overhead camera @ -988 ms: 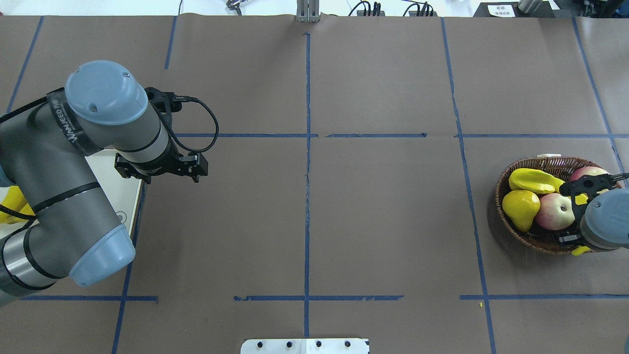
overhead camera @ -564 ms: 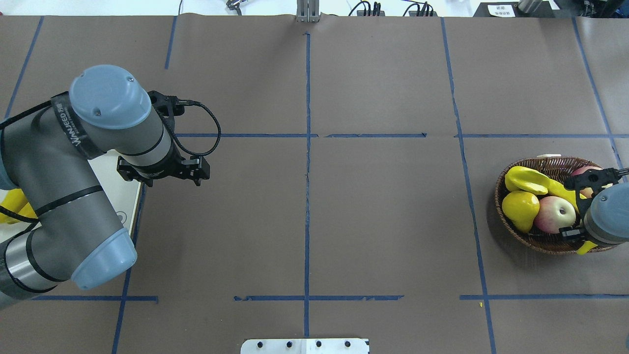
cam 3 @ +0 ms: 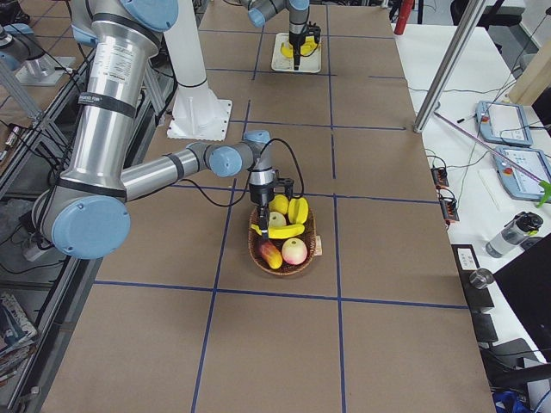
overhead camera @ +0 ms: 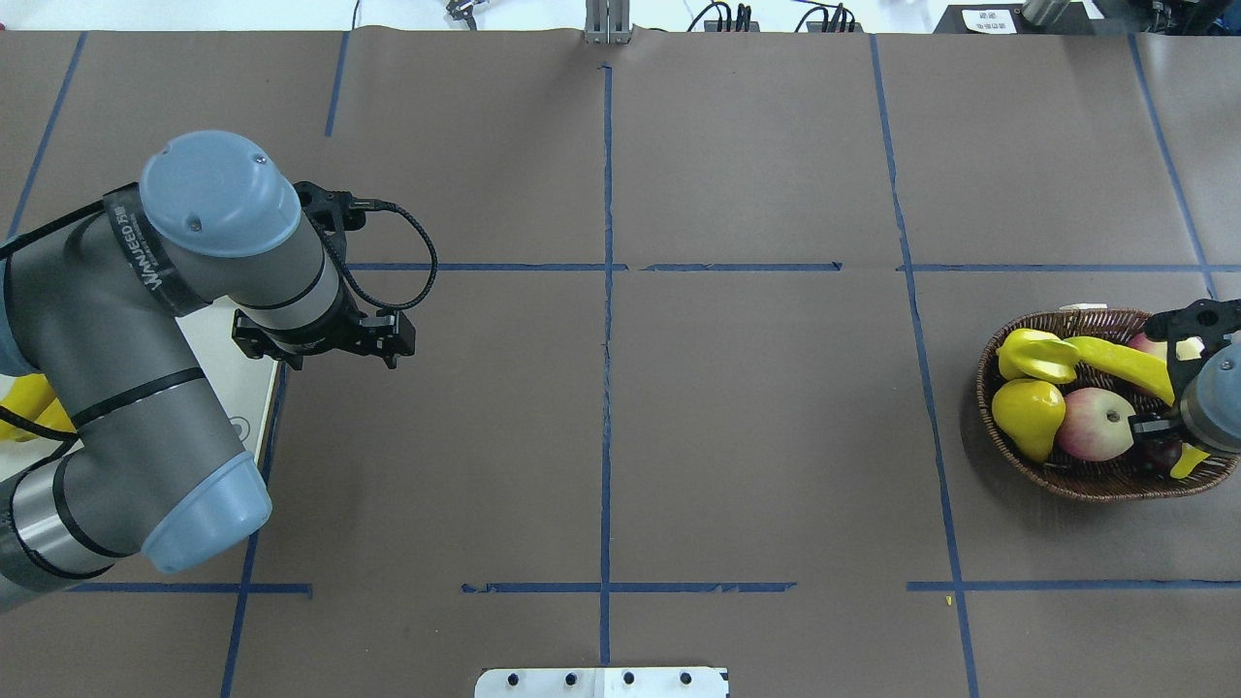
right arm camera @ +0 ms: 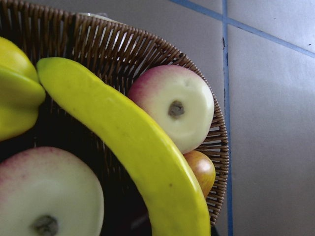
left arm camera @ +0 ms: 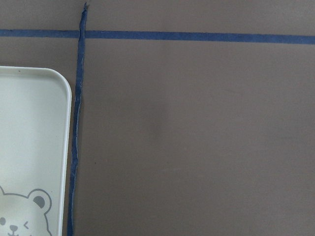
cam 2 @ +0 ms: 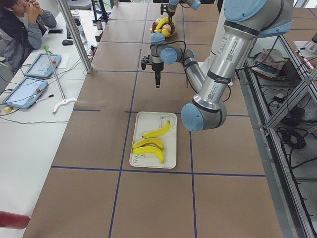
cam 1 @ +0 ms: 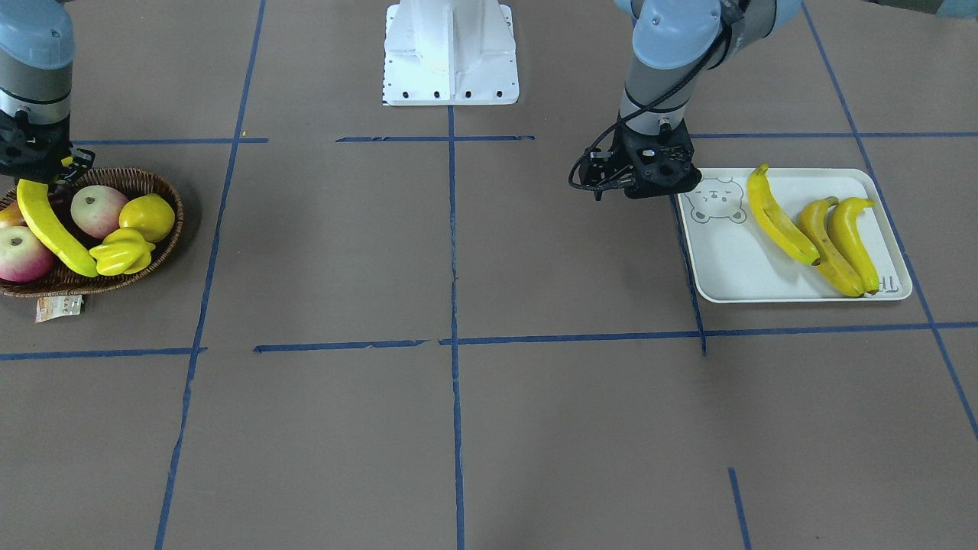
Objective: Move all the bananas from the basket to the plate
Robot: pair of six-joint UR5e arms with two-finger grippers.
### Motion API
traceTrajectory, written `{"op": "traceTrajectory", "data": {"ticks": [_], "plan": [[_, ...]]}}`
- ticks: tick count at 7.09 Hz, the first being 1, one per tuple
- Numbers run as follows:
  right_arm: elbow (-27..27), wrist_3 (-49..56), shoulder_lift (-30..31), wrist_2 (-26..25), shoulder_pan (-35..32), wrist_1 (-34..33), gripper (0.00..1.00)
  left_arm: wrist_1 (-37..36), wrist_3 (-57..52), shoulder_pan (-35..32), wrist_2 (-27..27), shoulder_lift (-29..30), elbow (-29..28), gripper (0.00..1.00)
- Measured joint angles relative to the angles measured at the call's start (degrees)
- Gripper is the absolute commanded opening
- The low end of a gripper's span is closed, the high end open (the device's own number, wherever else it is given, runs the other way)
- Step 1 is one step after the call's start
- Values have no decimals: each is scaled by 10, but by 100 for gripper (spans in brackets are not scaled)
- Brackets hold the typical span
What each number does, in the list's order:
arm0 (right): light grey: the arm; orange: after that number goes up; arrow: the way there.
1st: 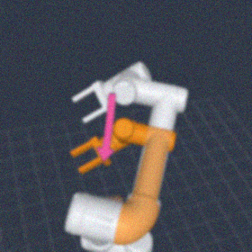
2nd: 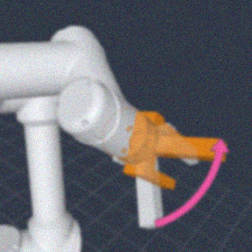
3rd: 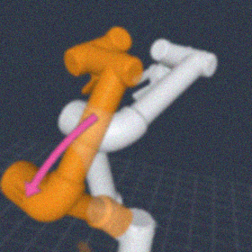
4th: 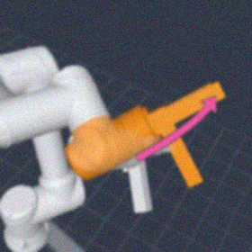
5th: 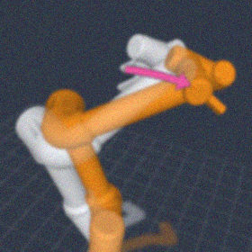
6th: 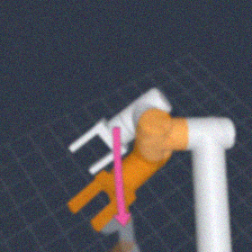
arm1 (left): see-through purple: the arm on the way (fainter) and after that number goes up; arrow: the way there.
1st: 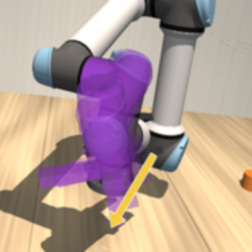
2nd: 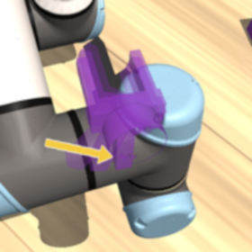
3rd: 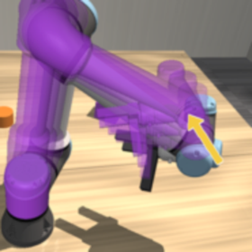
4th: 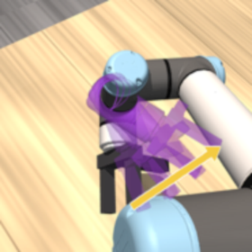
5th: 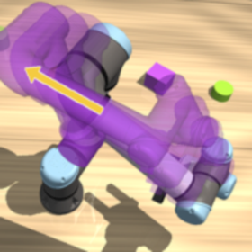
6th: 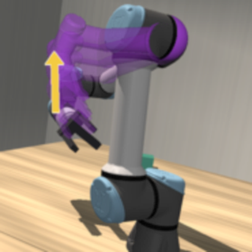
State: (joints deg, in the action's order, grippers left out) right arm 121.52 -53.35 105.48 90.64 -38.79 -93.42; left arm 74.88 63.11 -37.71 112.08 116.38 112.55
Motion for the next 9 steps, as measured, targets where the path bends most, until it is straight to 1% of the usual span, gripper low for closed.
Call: {"op": "traceTrajectory", "data": {"ticks": [1, 3, 5, 7, 8, 9], "plan": [[4, 0, -1, -17, -15, -1, 11, 0, 0, 0, 0, 0, 0, 100], [25, 0, -19, -28, -40, -1, 11, 0, 0, 1, 1, 1, 0, 100], [32, -4, -73, -25, -50, -2, 12, 1, -1, 3, 1, 5, 1, 100], [30, -23, -138, 2, -43, -2, 12, 2, 2, 12, 1, 25, 0, 100], [27, -52, -170, 14, -24, -4, 12, 4, 21, 16, 1, 39, -1, 100], [22, -92, -211, 16, 4, -21, 12, 24, 67, 21, 1, 53, -6, 100]]}}
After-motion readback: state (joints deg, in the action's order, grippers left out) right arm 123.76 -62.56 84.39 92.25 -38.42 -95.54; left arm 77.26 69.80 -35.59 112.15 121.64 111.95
